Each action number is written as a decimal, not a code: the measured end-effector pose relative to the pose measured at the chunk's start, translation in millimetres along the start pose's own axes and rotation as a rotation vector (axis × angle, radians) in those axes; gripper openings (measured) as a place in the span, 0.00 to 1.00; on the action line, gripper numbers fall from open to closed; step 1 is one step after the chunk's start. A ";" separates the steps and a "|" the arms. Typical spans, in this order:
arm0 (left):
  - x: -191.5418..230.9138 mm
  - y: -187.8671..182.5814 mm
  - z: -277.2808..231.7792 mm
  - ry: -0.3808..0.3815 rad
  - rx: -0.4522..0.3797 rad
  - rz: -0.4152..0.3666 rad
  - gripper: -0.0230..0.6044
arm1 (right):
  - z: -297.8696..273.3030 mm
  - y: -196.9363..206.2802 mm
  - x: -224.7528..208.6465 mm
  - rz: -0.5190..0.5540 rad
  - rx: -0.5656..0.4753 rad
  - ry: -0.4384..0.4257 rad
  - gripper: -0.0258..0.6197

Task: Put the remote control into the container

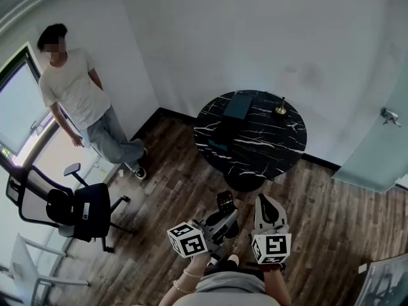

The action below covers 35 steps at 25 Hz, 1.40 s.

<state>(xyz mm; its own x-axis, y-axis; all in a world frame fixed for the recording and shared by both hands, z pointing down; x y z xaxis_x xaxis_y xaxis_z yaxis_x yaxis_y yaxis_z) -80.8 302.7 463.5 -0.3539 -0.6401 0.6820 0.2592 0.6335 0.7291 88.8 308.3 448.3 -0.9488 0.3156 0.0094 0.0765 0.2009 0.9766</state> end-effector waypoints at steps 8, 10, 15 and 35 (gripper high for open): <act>6.1 -2.2 -11.3 -0.006 -0.001 0.022 0.14 | -2.3 2.6 -11.8 -0.006 0.006 0.012 0.06; 7.5 -4.6 -13.8 -0.009 0.006 0.019 0.14 | -3.4 2.0 -14.5 -0.005 0.003 0.021 0.06; 17.1 -13.1 -23.2 0.011 0.005 0.017 0.14 | -13.2 -1.2 -19.7 -0.008 -0.002 0.038 0.06; 102.6 -95.3 -61.4 0.077 0.060 0.025 0.14 | -116.0 -27.5 -33.2 -0.024 -0.011 0.135 0.06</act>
<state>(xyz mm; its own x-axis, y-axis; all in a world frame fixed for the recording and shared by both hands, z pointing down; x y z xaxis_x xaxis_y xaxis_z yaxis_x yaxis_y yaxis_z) -86.7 150.0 467.6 -0.2774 -0.6537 0.7041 0.2124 0.6730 0.7085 82.7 184.8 446.0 -0.9830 0.1833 0.0137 0.0502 0.1963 0.9793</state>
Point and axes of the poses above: the fingertips, and each gripper's own axes: z backward along the fingers, x to its left, y out of its underside, the point moved 8 cm from there along z, backward along the fingers, and after that the axes turned 13 degrees about x, right-handed, at the moved point
